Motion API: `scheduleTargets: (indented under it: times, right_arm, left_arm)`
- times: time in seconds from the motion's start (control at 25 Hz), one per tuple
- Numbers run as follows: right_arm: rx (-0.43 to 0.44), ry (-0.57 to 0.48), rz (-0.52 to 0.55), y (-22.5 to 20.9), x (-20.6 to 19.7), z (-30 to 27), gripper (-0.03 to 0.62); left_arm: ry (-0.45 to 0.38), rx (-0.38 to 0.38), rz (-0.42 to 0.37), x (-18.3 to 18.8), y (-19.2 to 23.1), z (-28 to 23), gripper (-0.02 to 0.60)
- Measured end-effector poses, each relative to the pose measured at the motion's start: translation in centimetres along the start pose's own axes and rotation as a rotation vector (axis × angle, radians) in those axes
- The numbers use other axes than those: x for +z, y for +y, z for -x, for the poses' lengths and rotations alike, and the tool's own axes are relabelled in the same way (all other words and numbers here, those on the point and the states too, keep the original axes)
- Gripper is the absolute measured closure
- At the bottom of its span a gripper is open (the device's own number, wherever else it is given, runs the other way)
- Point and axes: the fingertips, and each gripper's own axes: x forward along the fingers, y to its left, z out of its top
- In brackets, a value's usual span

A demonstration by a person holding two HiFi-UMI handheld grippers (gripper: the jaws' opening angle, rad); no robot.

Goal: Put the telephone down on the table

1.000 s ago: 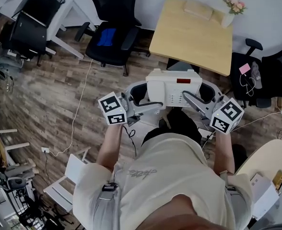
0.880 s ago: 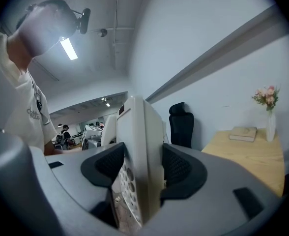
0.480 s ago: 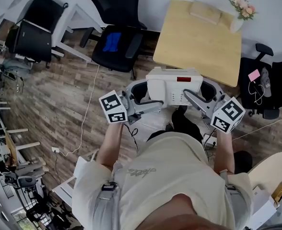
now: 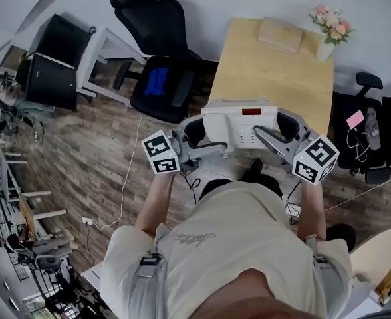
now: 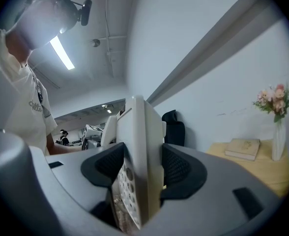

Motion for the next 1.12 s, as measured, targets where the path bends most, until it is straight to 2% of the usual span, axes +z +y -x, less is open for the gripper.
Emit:
scheduleTargets:
  times: [0.32,0.6,0.8,1.12]
  right_arm:
    - [-0.019,-0.018,-0.011,-3.5,1.1,0.6,0.359]
    - [-0.062,-0.009,-0.06,-6.5,0.4,-0.4,0.359]
    - [-0.088,0.013,-0.06,-7.9,0.9,-2.6,0.359]
    - [-0.148,0.045,-0.033,-11.1,3.8,-7.9,0.359]
  left_arm:
    - [0.011,-0.025,0.004,1.3,2.2,-3.1,0.216]
    - [0.045,-0.051,0.028,1.2,5.3,-4.4,0.216]
    - [0.043,-0.082,0.032,2.0,8.0,-4.0,0.216]
    - [0.011,-0.151,0.036,5.5,14.1,-3.1,0.216]
